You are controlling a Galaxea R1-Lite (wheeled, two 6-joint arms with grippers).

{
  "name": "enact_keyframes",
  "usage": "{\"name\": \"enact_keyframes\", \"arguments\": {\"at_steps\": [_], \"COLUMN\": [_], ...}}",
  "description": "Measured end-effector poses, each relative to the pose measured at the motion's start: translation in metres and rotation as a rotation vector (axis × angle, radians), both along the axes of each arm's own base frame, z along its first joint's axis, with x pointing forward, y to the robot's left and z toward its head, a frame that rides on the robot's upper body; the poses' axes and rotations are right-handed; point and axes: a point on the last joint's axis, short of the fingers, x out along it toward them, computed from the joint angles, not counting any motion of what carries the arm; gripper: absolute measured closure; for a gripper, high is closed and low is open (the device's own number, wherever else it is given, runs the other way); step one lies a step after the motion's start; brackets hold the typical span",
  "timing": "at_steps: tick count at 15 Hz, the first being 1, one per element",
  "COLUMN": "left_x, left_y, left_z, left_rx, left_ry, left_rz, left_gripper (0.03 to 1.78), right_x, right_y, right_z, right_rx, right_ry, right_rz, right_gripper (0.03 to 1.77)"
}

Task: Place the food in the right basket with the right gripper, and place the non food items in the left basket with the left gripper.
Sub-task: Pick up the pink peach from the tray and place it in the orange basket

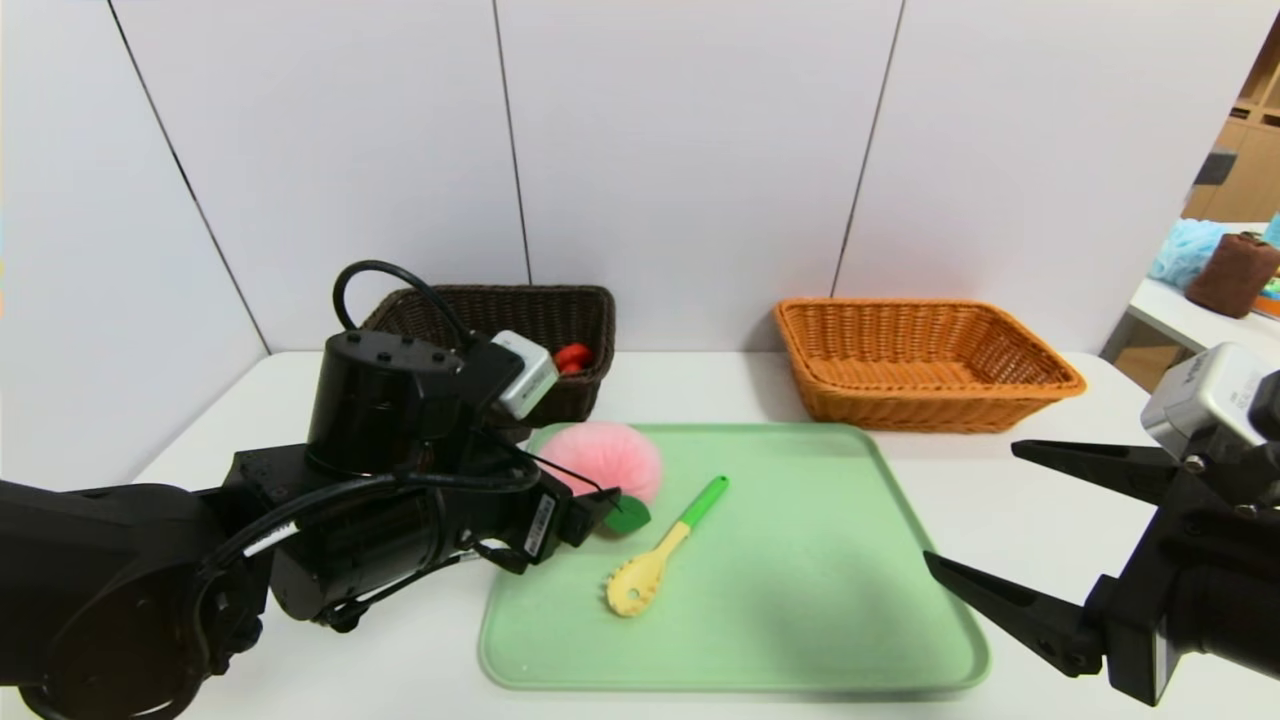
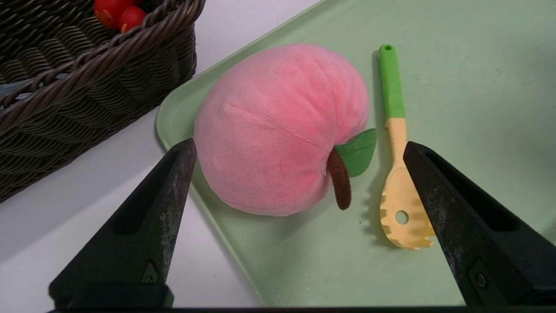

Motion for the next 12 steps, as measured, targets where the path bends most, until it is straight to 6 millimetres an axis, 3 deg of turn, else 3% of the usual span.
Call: {"name": "enact_keyframes", "arguments": {"at_steps": [12], "left_x": [0.031], "left_y": [-0.002], "left_z": [-0.029], "left_rx": [0.025], "left_ry": [0.008], "left_rz": [0.049], "left_gripper": [0.12], "right_x": [0.0], "right_y": [0.0], "right_z": [0.0], "right_rx": [-0.003], "right_ry": [-0.002], "right_rz": [0.001], "right_gripper": [0.11]}}
